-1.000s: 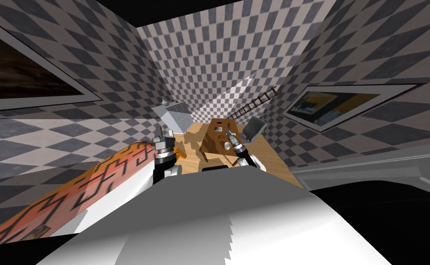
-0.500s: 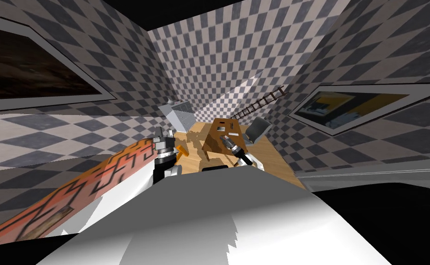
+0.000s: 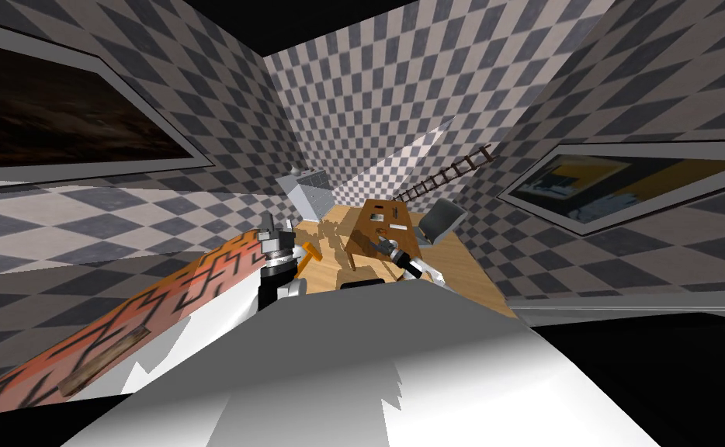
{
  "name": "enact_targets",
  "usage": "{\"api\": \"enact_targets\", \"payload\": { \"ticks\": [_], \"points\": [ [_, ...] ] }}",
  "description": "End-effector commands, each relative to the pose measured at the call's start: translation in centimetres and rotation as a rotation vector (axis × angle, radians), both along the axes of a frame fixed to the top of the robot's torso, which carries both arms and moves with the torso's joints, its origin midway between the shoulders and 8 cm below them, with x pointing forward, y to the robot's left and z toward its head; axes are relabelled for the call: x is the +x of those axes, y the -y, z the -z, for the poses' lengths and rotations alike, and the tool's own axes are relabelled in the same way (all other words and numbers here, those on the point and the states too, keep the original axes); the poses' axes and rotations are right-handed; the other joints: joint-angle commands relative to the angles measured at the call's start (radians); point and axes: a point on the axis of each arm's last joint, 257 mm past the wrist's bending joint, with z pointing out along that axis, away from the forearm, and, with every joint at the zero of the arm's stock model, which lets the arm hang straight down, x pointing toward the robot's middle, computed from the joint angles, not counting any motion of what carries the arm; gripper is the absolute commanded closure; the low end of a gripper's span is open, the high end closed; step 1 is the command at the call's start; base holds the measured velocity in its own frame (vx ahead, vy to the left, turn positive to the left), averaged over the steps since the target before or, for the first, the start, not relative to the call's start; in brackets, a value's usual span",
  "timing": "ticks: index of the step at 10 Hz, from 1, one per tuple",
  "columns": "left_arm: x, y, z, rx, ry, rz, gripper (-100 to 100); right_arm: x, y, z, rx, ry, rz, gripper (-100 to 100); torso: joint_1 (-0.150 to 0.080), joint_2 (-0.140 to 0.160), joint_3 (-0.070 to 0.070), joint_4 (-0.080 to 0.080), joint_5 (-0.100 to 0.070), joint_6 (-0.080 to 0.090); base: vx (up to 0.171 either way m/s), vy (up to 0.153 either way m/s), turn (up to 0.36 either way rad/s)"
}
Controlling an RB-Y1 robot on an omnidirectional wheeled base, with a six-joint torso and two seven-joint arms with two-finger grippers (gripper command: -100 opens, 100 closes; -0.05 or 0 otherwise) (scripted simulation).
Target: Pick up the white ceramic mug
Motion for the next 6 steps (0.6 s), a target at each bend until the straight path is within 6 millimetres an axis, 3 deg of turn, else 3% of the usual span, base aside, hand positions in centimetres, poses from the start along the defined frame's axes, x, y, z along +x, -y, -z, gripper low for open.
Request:
{"api": "enact_targets", "payload": {
  "ticks": [1,2,3,4,6],
  "points": [
    [0.0,0.0,0.0,0.000,0.000,0.000,0,-0.6,0.7,3.7,-0.153,-0.018,-0.023,-100,0.000,0.000,0.000,0.000,0.000,0.000,-0.003,0.036,0.080],
    [0.0,0.0,0.0,0.000,0.000,0.000,0,-0.6,0.8,4.0,-0.165,-0.019,-0.024,-100,0.000,0.000,0.000,0.000,0.000,0.000,-0.001,0.025,0.020],
    [0.0,0.0,0.0,0.000,0.000,0.000,0,-0.9,1.7,6.2,-0.264,-0.027,-0.039,-100,0.000,0.000,0.000,0.000,0.000,0.000,-0.002,0.029,0.037],
    [0.0,0.0,0.0,0.000,0.000,0.000,0,-0.9,1.7,6.2,-0.264,-0.027,-0.039,-100,0.000,0.000,0.000,0.000,0.000,0.000,0.000,0.019,0.024],
    [0.0,0.0,0.0,0.000,0.000,0.000,0,-1.3,3.7,9.8,-0.454,-0.030,-0.074,-100,-0.001,0.000,0.000,0.000,0.000,0.000,0.005,0.023,0.044]
  ]
}}
